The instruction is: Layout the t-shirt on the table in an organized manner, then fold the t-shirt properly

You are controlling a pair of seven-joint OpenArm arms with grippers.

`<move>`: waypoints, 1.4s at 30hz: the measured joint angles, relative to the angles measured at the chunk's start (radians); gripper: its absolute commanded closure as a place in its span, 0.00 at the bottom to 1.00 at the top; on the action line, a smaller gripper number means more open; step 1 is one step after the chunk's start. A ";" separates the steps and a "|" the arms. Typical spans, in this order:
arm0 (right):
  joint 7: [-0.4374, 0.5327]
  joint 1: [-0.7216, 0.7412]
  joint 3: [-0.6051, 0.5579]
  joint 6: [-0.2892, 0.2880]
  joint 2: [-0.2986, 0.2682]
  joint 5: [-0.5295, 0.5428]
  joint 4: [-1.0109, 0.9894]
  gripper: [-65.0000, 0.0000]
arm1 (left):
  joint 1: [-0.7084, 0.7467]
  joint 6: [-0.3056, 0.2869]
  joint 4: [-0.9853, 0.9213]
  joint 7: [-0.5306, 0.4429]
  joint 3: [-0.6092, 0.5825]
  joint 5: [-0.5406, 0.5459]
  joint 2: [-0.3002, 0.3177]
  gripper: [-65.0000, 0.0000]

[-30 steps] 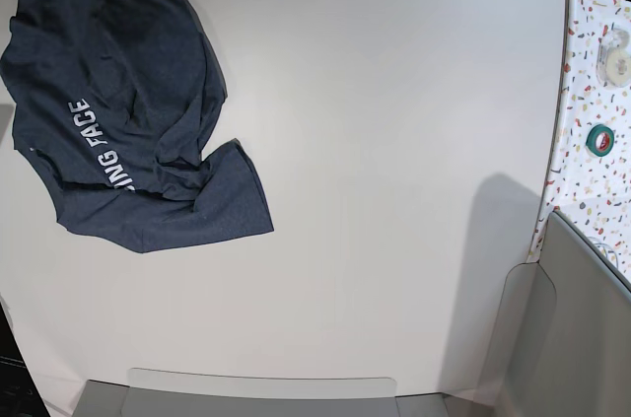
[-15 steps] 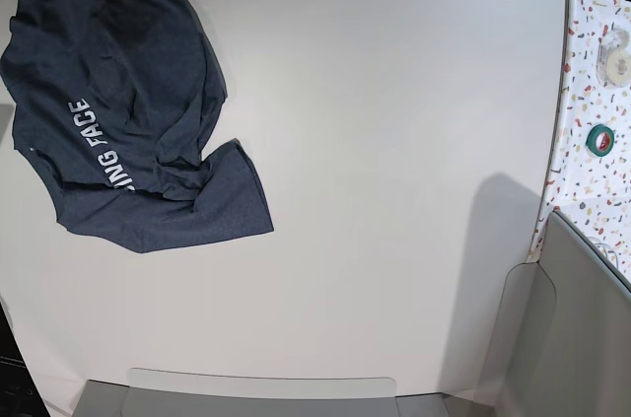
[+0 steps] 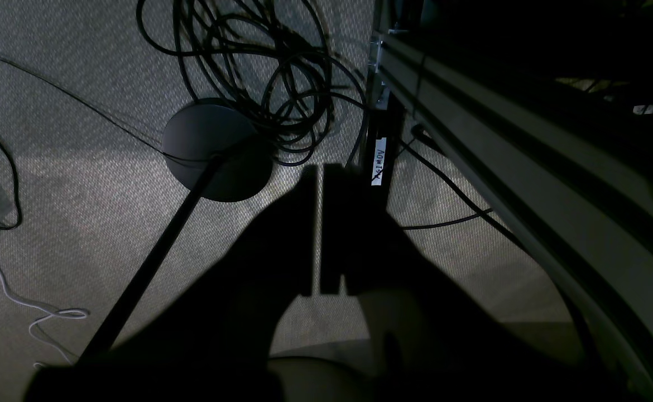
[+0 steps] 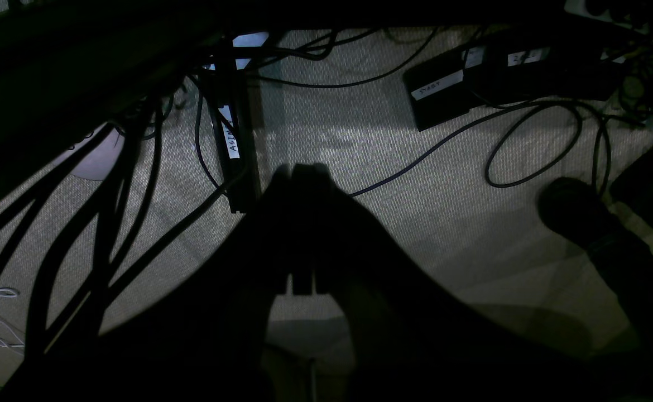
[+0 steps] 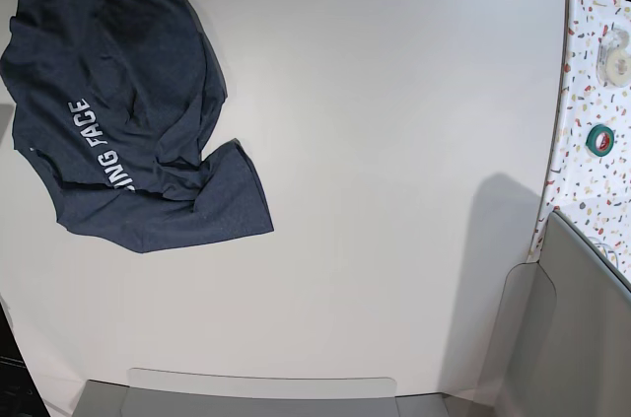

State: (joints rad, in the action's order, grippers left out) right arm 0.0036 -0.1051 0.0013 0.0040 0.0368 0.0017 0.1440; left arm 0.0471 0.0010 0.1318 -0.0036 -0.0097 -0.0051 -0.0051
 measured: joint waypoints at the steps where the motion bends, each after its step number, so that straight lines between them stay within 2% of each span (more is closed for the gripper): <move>1: 0.000 -0.001 0.001 0.000 0.000 0.001 0.003 1.00 | 0.001 0.000 0.001 0.000 0.000 0.000 0.000 1.00; 4: -0.001 -0.050 0.001 0.000 0.000 0.012 0.096 1.00 | 0.031 0.000 0.037 0.002 0.000 0.000 0.000 1.00; 10: -0.014 -0.252 0.002 0.000 -0.004 0.026 0.351 1.00 | 0.183 0.000 0.283 0.011 0.005 0.008 0.000 1.00; 17: -0.006 -0.412 0.003 0.001 -0.005 0.029 0.613 1.00 | 0.348 0.003 0.498 0.023 0.005 0.007 -0.011 1.00; 24: -0.014 -0.653 0.003 0.003 -0.069 0.029 0.960 1.00 | 0.554 -0.001 0.870 0.018 0.003 0.008 -0.031 1.00; 25: -0.021 -0.683 0.002 -0.002 -0.083 0.029 1.008 1.00 | 0.580 -0.003 0.925 0.043 0.003 0.007 -0.031 1.00; 31: -0.009 -0.809 0.003 0.002 -0.139 0.027 1.255 1.00 | 0.736 0.005 1.223 0.219 -0.043 0.005 -0.021 1.00; 33: -0.010 -0.864 0.014 -0.003 -0.153 0.026 1.323 1.00 | 0.811 0.002 1.340 0.171 -0.067 0.009 -0.022 1.00; 36: -0.020 -0.933 0.056 0.000 -0.154 0.027 1.413 1.00 | 0.881 0.003 1.476 0.209 -0.111 0.008 -0.022 1.00; 38: -0.014 -0.961 0.079 0.001 -0.157 0.027 1.464 1.00 | 0.937 -0.008 1.570 0.183 -0.135 0.009 -0.022 1.00; 40: -0.009 -0.982 0.103 -0.002 -0.158 0.027 1.501 1.00 | 0.984 0.006 1.635 0.193 -0.166 0.008 -0.004 1.00; 42: -0.010 -1.013 0.127 -0.002 -0.158 0.027 1.532 1.00 | 1.029 0.002 1.689 0.202 -0.203 0.008 0.042 1.00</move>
State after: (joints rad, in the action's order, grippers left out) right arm -0.0059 -1.1183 0.1284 0.0021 -0.1215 0.0284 1.6756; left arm 1.0760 0.0032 1.8206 0.1982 -0.2131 0.0029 0.0364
